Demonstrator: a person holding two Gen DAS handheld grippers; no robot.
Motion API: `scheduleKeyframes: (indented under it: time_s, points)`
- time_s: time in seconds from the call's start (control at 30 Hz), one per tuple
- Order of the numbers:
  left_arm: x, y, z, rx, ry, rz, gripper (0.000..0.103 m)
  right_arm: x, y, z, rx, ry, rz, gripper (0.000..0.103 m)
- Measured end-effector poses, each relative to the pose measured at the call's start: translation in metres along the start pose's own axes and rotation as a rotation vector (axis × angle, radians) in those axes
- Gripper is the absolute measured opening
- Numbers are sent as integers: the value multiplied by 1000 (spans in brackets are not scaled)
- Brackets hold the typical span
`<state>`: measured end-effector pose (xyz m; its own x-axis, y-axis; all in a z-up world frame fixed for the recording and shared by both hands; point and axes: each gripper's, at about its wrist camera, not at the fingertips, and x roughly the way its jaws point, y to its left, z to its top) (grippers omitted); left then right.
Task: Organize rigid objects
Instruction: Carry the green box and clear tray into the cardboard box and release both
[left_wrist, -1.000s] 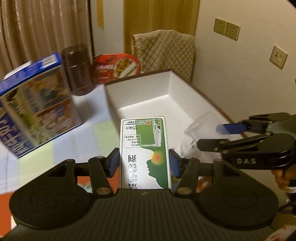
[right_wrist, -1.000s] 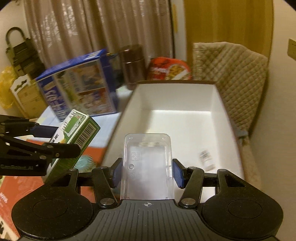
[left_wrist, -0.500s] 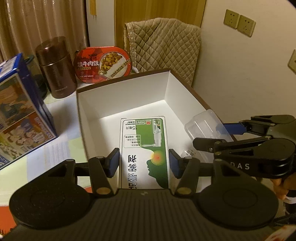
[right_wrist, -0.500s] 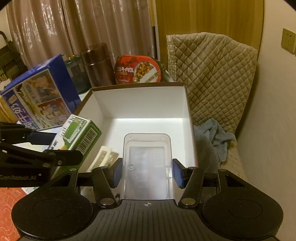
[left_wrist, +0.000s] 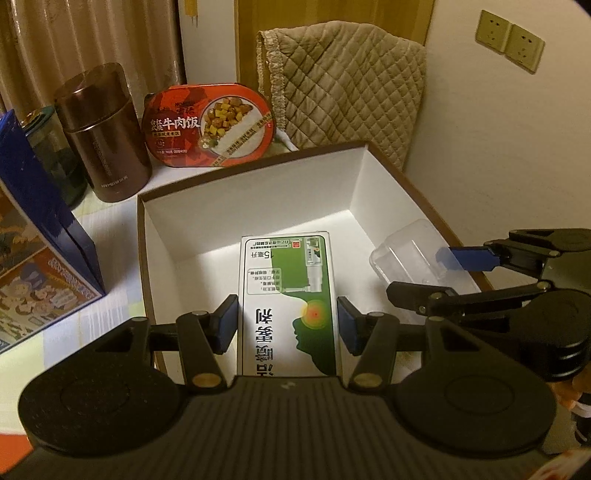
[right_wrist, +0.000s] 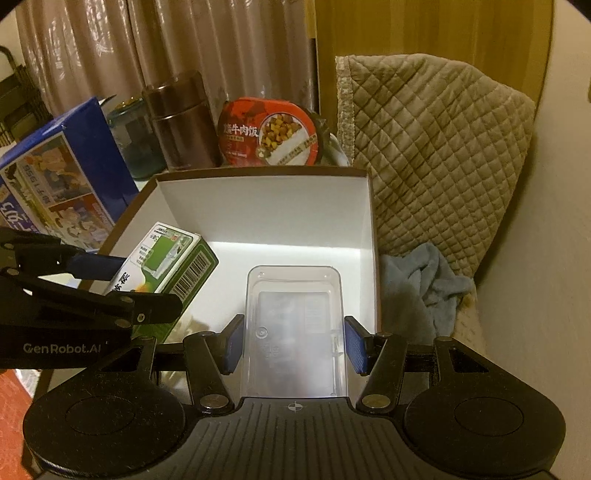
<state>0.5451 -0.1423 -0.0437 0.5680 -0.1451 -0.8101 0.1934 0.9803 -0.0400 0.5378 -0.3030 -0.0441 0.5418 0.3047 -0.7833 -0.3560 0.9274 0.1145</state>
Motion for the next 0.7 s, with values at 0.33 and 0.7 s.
scheduleKeyframes:
  time_s: [0.33,0.7]
  points:
    - [27,12,22,5,12,28,52,35,-4,22,-69,1,-15,53]
    - [42,21,29,-8,13,36,52,44,-4,27,-97,-15,-20,53]
